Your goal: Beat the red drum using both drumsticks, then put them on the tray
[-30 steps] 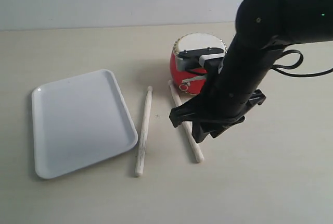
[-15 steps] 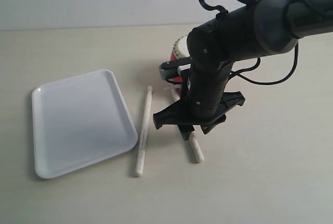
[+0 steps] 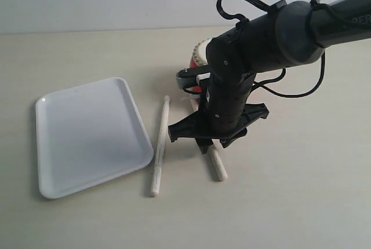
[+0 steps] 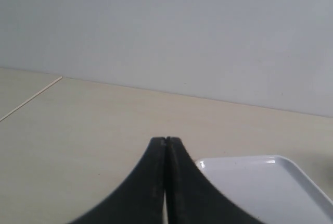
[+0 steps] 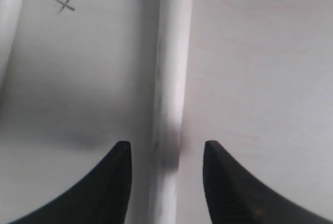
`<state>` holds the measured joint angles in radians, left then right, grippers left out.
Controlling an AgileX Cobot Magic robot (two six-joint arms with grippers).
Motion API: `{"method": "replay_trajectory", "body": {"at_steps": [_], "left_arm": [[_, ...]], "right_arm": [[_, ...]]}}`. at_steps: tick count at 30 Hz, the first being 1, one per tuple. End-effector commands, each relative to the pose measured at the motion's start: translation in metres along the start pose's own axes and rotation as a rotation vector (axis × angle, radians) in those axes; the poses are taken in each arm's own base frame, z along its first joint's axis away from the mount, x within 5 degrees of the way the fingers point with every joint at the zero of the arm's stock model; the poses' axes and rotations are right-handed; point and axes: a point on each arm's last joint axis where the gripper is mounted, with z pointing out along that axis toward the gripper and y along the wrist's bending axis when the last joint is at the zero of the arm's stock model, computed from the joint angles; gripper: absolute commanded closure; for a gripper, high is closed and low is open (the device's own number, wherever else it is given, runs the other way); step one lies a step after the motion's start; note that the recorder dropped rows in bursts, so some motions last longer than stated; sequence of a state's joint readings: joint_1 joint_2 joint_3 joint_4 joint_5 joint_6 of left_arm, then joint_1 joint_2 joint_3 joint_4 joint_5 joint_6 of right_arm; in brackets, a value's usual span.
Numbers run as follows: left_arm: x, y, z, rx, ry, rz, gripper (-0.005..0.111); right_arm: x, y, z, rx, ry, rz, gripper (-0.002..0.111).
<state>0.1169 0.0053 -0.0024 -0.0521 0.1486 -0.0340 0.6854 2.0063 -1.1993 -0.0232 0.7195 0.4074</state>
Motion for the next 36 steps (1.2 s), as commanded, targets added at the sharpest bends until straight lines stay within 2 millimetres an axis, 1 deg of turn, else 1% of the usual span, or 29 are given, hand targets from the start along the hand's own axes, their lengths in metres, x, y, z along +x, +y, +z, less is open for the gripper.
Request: {"method": "replay_trajectory", "body": {"at_steps": [1,4,12,13,15,16,17,19,21,22,26,29,33,36], "left_arm": [[-0.001,0.000,0.000,0.000,-0.018,-0.015,0.107],[-0.001,0.000,0.000,0.000,-0.018,-0.015,0.107],[-0.001,0.000,0.000,0.000,-0.018,-0.015,0.107],[-0.001,0.000,0.000,0.000,-0.018,-0.015,0.107],[-0.001,0.000,0.000,0.000,-0.018,-0.015,0.107],[-0.001,0.000,0.000,0.000,-0.018,-0.015,0.107],[-0.001,0.000,0.000,0.000,-0.018,-0.015,0.107],[-0.001,0.000,0.000,0.000,-0.018,-0.015,0.107],[-0.001,0.000,0.000,0.000,-0.018,-0.011,0.107],[-0.001,0.000,0.000,0.000,-0.018,-0.011,0.107],[-0.001,0.000,0.000,0.000,-0.018,-0.011,0.107],[-0.001,0.000,0.000,0.000,-0.018,-0.011,0.107],[-0.004,0.000,0.000,0.002,-0.055,-0.016,0.107],[-0.004,0.000,0.000,0.007,-0.056,-0.109,0.107]], "right_arm": [[-0.002,0.001,0.001,0.004,-0.013,0.001,0.066],[0.001,0.000,0.007,0.019,0.023,0.001,0.066],[0.004,-0.002,0.014,0.036,0.063,0.000,0.066],[0.004,-0.002,0.015,0.038,0.068,0.000,0.068],[0.004,-0.002,0.015,0.039,0.069,0.000,0.074],[0.005,-0.002,0.015,0.040,0.071,0.000,0.080],[0.005,-0.002,0.015,0.041,0.074,0.000,0.083],[0.006,-0.003,0.015,0.048,0.090,0.005,0.093],[0.009,-0.006,0.010,0.077,0.116,-0.008,0.105],[0.009,-0.007,0.004,0.083,0.119,-0.011,0.108],[0.008,-0.008,-0.021,0.067,0.065,-0.050,0.108],[0.004,-0.009,-0.048,0.055,-0.032,-0.071,0.108],[0.004,-0.010,-0.091,0.014,-0.163,-0.144,0.108],[0.008,-0.011,-0.123,-0.016,-0.265,-0.187,0.108]]}}
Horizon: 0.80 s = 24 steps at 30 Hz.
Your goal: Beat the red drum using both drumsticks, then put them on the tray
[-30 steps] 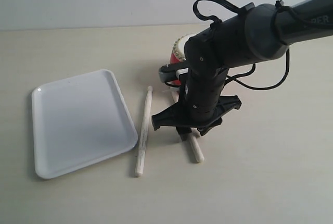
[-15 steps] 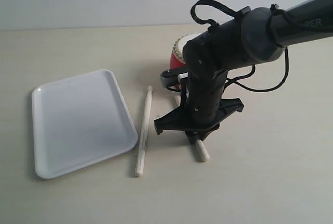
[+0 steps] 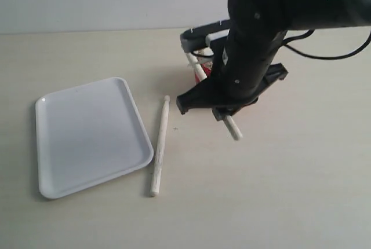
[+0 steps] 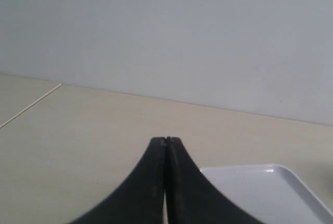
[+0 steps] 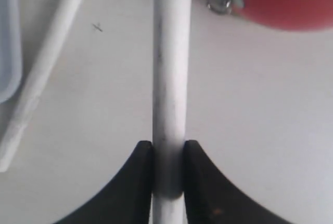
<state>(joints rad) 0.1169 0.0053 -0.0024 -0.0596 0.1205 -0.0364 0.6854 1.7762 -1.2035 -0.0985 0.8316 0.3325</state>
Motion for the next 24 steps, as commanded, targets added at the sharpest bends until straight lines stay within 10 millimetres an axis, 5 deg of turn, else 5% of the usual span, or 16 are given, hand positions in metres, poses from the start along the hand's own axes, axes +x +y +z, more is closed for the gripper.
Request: {"method": "replay_trajectory", "body": {"at_steps": [1,6,12,20,24], "left_arm": [[-0.002,0.000,0.000,0.005,-0.033,-0.121,0.107],[-0.008,0.000,-0.001,0.023,-0.094,-0.368,0.107],[-0.012,0.000,-0.001,0.030,-0.134,-0.417,0.107],[-0.018,0.003,-0.002,0.068,-0.208,-0.913,0.107],[-0.047,-0.002,-0.006,0.095,-0.241,-0.772,0.107]], "right_arm": [[-0.002,-0.004,-0.047,-0.031,-0.153,-0.078,0.108],[0.010,-0.009,-0.081,-0.058,-0.288,-0.118,0.108],[0.043,-0.018,-0.097,-0.083,-0.350,-0.126,0.108],[0.085,-0.032,-0.131,-0.105,-0.462,-0.118,0.108],[0.101,-0.039,-0.156,-0.111,-0.536,-0.114,0.108]]}}
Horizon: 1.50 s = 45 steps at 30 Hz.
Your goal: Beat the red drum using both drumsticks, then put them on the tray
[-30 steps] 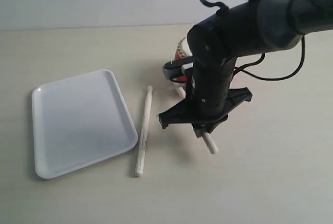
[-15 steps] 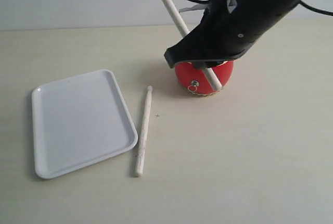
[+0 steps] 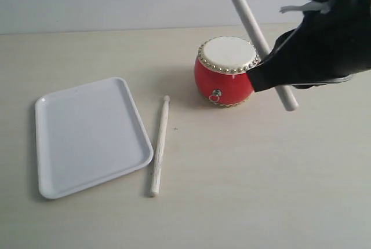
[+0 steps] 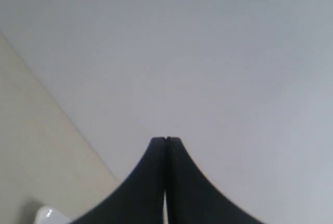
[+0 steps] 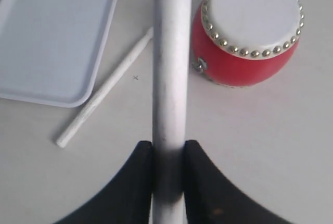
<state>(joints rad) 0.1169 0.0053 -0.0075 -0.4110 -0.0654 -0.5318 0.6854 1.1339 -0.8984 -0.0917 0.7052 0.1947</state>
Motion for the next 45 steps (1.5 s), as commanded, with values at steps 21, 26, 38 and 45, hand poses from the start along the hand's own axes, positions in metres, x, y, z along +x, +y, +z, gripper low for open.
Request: {"method": "replay_trajectory", "body": {"at_steps": [21,26,38,45], "left_arm": [[0.018,-0.131,0.163,0.017,1.233,0.457,0.107],[0.079,-0.140,0.175,-0.013,1.388,0.749,0.107],[0.159,-0.135,0.182,-0.341,1.450,1.375,0.107],[0.214,-0.153,0.155,-0.104,1.657,0.854,0.107]], "right_arm": [[0.018,-0.014,-0.045,0.094,-0.069,-0.088,0.108],[0.025,-0.014,-0.037,0.091,-0.054,-0.094,0.108],[0.029,-0.015,-0.032,0.100,-0.061,-0.114,0.108],[0.029,-0.015,-0.032,0.099,-0.063,-0.114,0.108]]}}
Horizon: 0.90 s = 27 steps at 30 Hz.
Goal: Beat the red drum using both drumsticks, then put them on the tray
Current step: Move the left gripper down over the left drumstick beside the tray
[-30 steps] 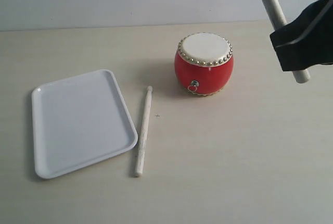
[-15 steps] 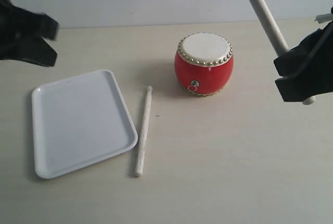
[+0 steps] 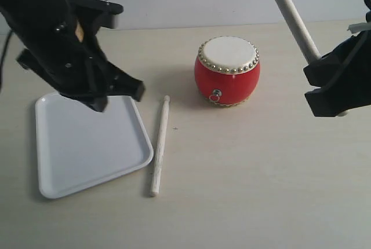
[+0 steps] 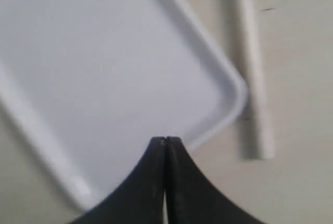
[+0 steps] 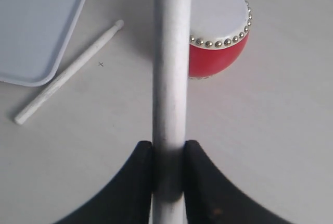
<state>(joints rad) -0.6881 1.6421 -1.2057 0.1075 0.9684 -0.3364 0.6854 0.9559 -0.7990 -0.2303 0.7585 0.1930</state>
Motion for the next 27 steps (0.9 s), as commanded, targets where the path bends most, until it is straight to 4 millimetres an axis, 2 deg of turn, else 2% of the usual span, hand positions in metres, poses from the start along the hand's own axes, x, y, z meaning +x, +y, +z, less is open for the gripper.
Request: {"method": "replay_trajectory", "body": {"at_steps": [1,5,11,16,20,23,27], "left_arm": [[0.002,-0.037,0.007,0.258,0.005,-0.049,0.107],[-0.007,-0.044,0.019,0.278,-0.053,-0.068,0.105],[-0.015,-0.058,0.045,0.285,-0.041,-0.157,0.082],[-0.001,-0.077,0.062,0.279,0.103,-0.146,0.076],[0.005,-0.086,0.065,0.267,0.131,-0.147,0.071],[0.009,-0.085,0.065,0.249,0.167,-0.134,0.069],[0.015,-0.073,0.067,0.110,0.218,-0.097,0.069]], "right_arm": [[-0.001,-0.001,0.000,0.004,-0.020,-0.017,0.108],[-0.001,0.000,0.000,0.004,-0.023,-0.017,0.108],[-0.002,0.000,0.000,-0.002,-0.028,-0.012,0.108],[-0.002,0.000,0.000,-0.002,-0.028,-0.012,0.108],[-0.001,0.000,0.000,-0.007,-0.028,-0.006,0.108],[-0.001,0.001,0.000,-0.011,-0.021,0.000,0.108],[-0.001,0.001,0.000,-0.011,-0.019,-0.006,0.108]]}}
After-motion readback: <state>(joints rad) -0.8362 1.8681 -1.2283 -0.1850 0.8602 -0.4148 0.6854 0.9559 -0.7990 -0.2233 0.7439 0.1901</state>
